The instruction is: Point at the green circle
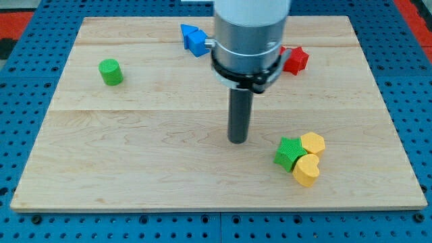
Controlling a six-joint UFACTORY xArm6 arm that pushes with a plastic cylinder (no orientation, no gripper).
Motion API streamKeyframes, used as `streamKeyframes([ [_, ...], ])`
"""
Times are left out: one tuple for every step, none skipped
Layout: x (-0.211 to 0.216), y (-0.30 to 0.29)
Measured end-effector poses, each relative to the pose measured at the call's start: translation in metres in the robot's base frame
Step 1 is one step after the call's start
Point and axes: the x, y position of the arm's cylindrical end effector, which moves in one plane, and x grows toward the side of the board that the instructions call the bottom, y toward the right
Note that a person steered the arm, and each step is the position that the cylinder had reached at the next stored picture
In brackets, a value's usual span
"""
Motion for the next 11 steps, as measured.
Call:
streamKeyframes([
  [-0.023, -0.004],
  [-0.038, -0.008],
  [-0.065, -0.015],
  [-0.107, -0.021],
  [-0.138, -0.059],
  [-0.158, -0.116],
  [-0.187, -0.126],
  [-0.21, -0.159],
  [-0.21, -0.222],
  [-0.197, -0.246],
  [-0.165, -0.242],
])
